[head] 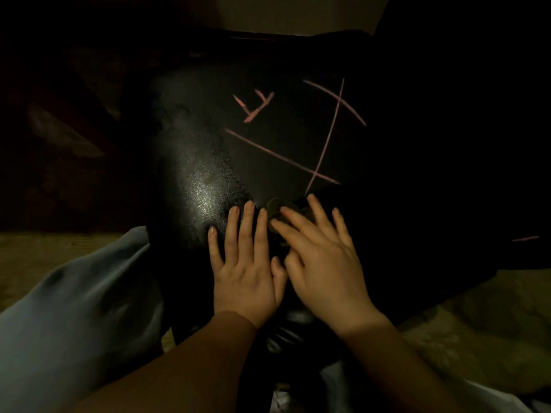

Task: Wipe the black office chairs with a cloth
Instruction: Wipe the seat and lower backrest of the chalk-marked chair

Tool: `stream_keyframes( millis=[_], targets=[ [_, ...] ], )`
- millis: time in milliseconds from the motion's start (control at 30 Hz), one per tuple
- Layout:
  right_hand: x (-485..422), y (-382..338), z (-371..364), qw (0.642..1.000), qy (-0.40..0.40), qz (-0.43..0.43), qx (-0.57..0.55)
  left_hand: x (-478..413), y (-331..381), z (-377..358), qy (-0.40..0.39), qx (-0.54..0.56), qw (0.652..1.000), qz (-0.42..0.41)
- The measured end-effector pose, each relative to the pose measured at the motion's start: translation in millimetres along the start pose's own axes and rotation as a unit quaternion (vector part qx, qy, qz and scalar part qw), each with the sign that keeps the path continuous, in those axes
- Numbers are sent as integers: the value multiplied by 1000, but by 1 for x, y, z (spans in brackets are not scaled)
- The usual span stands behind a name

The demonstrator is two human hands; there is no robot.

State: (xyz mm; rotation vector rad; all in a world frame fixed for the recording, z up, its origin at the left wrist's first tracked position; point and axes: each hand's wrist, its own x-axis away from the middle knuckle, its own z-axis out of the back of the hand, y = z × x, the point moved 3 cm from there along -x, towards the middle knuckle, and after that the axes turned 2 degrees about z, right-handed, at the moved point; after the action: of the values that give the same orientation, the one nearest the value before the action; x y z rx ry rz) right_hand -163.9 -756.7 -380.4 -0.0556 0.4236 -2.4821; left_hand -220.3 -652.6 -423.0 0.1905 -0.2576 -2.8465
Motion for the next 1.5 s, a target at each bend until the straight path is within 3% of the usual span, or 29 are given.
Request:
stream_keyframes(
  millis=[233, 333, 533, 733, 833, 1167, 1400, 1500],
  targets=[
    [6, 116, 35, 965, 47, -255, 30, 0, 1, 1, -11, 14, 1000, 4],
    [14, 128, 41, 951, 65, -301, 17, 0, 1, 1, -11, 19, 1000, 4],
    [7, 107, 33, 961, 67, -265, 35, 1, 1, 1, -10, 15, 1000, 5],
    [-5, 7, 2, 999, -5, -37, 0, 0, 0, -2, -7, -1, 1000, 4],
    [-1, -20, -10, 1000, -12, 12, 6, 0, -2, -5, -8, -10, 1000, -1],
    [-2, 0, -3, 1000, -2, -15, 25, 0, 0, 0, 3, 1, 1000, -5],
    [9, 113, 32, 962, 54, -263, 57, 1, 1, 4, 10, 22, 999, -21],
    [14, 124, 38, 950, 64, -303, 38, 0, 1, 3, 4, 19, 1000, -23]
  ],
)
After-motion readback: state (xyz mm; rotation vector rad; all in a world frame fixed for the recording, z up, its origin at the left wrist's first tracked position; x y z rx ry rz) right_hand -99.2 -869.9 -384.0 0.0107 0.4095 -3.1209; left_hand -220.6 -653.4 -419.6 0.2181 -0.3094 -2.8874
